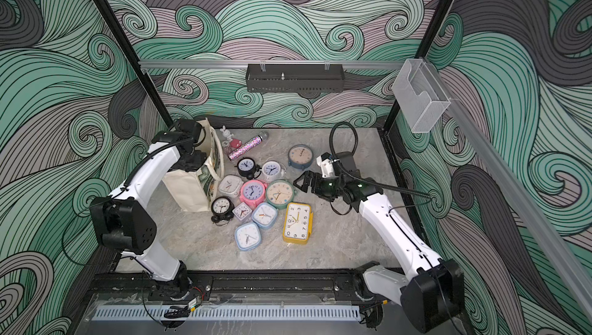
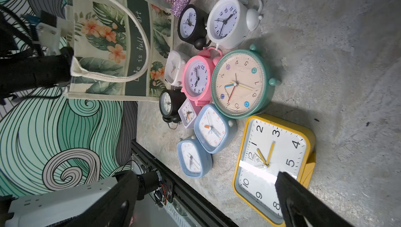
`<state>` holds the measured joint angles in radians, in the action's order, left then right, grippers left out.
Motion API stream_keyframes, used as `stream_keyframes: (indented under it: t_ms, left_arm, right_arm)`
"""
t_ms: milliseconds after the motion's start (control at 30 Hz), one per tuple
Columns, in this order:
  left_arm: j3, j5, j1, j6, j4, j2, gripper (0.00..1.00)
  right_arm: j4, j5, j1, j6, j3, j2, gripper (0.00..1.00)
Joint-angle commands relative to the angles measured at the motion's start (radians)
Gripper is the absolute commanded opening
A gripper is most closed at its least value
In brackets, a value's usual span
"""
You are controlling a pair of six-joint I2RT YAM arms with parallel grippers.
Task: Put the alarm clock into the canvas bag
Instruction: Place the alarm at the canvas bag, then move the alarm to the center of the board.
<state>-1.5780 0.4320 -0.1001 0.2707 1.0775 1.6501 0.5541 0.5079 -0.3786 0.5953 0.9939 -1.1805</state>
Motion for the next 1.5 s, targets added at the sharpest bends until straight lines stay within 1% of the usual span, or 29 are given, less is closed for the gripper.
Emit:
stream_keyframes:
  t_ms: [0, 167, 267, 333, 433, 533, 600, 667, 733, 833, 967, 1067, 1133, 1267, 1333, 1400, 1467]
  left_arm:
    - [-0.053, -0.08, 0.003, 0.019, 0.049, -0.065, 0.99]
    - [-0.061, -0.132, 0.003, 0.003, -0.011, -0.155, 0.99]
    - [-0.07, -0.125, 0.003, -0.001, -0.038, -0.211, 0.99]
    - [-0.091, -0.121, 0.003, -0.008, -0.027, -0.218, 0.99]
    - [-0.125, -0.15, 0.003, -0.016, -0.003, -0.222, 0.99]
    - [-0.125, -0.26, 0.0, -0.037, -0.02, -0.277, 0.99]
    - [-0.127, -0.353, -0.01, -0.024, -0.024, -0.305, 0.99]
    - [-0.122, -0.43, -0.051, -0.018, -0.024, -0.326, 0.99]
    - [-0.104, -0.444, -0.133, -0.035, -0.019, -0.35, 0.99]
    - [-0.051, -0.48, -0.269, -0.053, -0.013, -0.375, 0.99]
    - [0.05, -0.53, -0.44, -0.056, -0.031, -0.395, 0.99]
    - [0.158, -0.592, -0.546, -0.065, -0.098, -0.413, 0.99]
    - [0.216, -0.612, -0.601, -0.075, -0.121, -0.398, 0.99]
    - [0.291, -0.63, -0.686, -0.087, -0.146, -0.332, 0.98]
    - [0.314, -0.65, -0.717, -0.09, -0.163, -0.297, 0.96]
    - [0.333, -0.665, -0.742, -0.091, -0.185, -0.261, 0.92]
    - [0.336, -0.67, -0.77, -0.095, -0.195, -0.206, 0.9]
  right_arm:
    - [0.061, -0.079, -0.004, -0.028, -0.012, -0.007, 0.99]
    - [0.152, -0.164, -0.009, -0.029, -0.049, -0.017, 0.99]
    - [0.171, -0.211, -0.021, -0.027, -0.088, 0.006, 0.99]
    - [0.173, -0.22, -0.028, -0.015, -0.109, 0.02, 0.99]
    - [0.175, -0.232, -0.044, -0.003, -0.133, 0.029, 1.0]
    - [0.169, -0.239, -0.079, 0.005, -0.15, 0.019, 0.98]
    - [0.173, -0.273, -0.12, 0.014, -0.146, -0.011, 0.99]
    - [0.174, -0.292, -0.144, 0.031, -0.145, -0.044, 1.0]
    - [0.153, -0.289, -0.163, 0.048, -0.154, -0.07, 1.0]
    - [0.114, -0.304, -0.188, 0.072, -0.174, -0.096, 0.95]
    - [0.086, -0.317, -0.19, 0.089, -0.185, -0.142, 0.81]
    - [0.069, -0.319, -0.19, 0.09, -0.187, -0.173, 0.69]
    - [0.066, -0.327, -0.19, 0.09, -0.181, -0.192, 0.62]
    - [0.066, -0.354, -0.189, 0.088, -0.17, -0.224, 0.48]
    - [0.065, -0.363, -0.189, 0.09, -0.167, -0.237, 0.41]
    - [0.066, -0.376, -0.186, 0.09, -0.163, -0.251, 0.37]
    - [0.069, -0.38, -0.18, 0.086, -0.157, -0.268, 0.31]
